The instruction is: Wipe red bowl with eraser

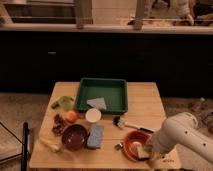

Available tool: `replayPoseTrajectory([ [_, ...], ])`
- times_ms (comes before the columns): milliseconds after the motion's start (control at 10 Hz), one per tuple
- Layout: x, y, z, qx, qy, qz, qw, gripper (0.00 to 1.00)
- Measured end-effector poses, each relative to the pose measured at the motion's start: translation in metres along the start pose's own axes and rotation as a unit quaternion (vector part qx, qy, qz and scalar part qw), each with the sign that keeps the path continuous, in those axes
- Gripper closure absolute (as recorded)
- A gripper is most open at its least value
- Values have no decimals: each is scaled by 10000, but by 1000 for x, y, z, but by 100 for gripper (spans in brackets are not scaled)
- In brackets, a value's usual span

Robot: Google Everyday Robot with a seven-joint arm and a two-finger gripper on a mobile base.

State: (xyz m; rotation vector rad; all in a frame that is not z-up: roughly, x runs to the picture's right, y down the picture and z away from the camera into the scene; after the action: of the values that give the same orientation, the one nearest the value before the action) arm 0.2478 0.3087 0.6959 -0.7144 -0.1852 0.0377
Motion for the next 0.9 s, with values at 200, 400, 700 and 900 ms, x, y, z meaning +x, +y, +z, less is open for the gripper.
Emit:
replayPoseTrajectory([
  [200,2,-13,-8,133,16,52,9999,100],
  [400,1,-32,-14,237,28,101,9997,100],
  [700,-7,-64,-14,284,70,58,9996,100],
  [900,-14,-70,-14,287,85,8,9996,100],
])
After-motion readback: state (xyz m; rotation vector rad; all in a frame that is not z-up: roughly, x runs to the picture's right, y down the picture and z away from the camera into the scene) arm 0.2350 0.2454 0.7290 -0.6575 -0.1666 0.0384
